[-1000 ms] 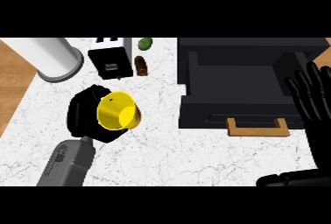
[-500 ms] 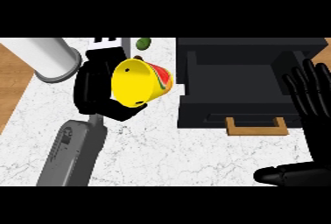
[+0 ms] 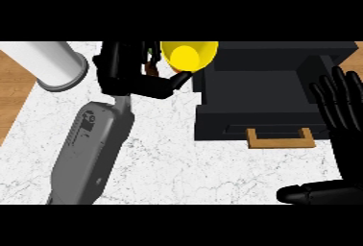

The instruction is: Pick up the cup, place it into the drawer and close the drawer

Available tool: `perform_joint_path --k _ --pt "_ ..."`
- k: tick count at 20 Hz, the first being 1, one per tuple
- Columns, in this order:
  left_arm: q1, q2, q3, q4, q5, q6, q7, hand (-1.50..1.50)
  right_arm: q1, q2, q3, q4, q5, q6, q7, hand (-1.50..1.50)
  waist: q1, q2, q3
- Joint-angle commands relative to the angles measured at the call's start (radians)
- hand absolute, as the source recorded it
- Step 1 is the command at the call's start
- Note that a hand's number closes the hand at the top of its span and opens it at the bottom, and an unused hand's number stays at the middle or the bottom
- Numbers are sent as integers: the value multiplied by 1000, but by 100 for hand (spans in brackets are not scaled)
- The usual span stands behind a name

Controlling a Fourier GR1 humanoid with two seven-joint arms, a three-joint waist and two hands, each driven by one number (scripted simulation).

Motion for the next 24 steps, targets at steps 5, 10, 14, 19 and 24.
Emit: perform_joint_path --k 5,10,14,19,24 --pt "-192 -3 21 183 -23 7 49 150 -49 -52 -93 50 -77 23 18 -150 -3 2 0" --pt "-344 -13 24 339 -19 56 64 150 58 5 4 21 10 38 -79 -150 -11 3 0" --pt "-373 -13 -52 483 31 127 -45 150 -11 -55 -81 34 -92 57 0 -150 -20 5 0" --pt "-421 -13 -111 652 123 158 -136 150 -26 9 1 58 12 6 -52 -150 -28 8 0" --pt "-519 -13 -181 715 220 192 -95 150 -22 -6 4 9 0 9 -1 -150 -32 6 0"
